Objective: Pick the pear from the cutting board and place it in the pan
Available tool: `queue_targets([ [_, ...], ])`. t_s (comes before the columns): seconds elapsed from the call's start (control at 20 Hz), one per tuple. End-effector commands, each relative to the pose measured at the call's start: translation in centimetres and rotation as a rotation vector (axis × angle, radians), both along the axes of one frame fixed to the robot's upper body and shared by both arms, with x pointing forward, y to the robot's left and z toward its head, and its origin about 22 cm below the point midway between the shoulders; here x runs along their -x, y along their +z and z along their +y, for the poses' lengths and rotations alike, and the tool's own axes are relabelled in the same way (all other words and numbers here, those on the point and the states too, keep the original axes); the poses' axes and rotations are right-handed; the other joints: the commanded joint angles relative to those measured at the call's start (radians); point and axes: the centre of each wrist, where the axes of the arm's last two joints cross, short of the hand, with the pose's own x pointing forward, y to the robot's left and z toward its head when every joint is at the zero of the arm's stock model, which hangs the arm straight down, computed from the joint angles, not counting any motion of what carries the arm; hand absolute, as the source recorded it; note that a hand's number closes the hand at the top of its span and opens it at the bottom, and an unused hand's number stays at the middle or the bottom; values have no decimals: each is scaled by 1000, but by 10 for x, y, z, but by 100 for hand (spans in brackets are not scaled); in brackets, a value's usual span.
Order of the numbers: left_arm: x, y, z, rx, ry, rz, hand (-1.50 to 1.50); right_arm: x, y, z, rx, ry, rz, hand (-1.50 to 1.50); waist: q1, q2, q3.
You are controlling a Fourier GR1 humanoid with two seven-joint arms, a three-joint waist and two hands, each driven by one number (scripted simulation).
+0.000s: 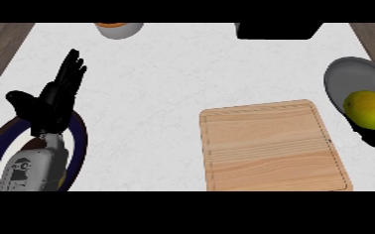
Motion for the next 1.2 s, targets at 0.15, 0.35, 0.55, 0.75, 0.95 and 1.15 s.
queue_targets([
  [0.15,-10,4,-2,-9,-21,-22,0,-48,-23,-87,41,-95,-19,150,15,7,1],
  [0.35,-6,-9,-17,-7,-30,-8,0,-62,-36,-112,199,-193,-30,150,33,15,2],
  [0.55,-6,1,-2,1,-36,-24,0,-67,-59,-141,186,-214,-12,150,42,15,3],
  [0.75,-15,6,-17,-4,-58,-40,0,-76,-79,-143,169,-243,-2,150,59,25,6],
  [0.95,-8,6,-13,-1,-53,-22,0,-85,-84,-142,-25,-226,10,150,71,23,8],
  [1.15,-15,9,-19,3,-79,-53,0,-77,-114,-139,-116,-144,244,-150,77,31,8],
])
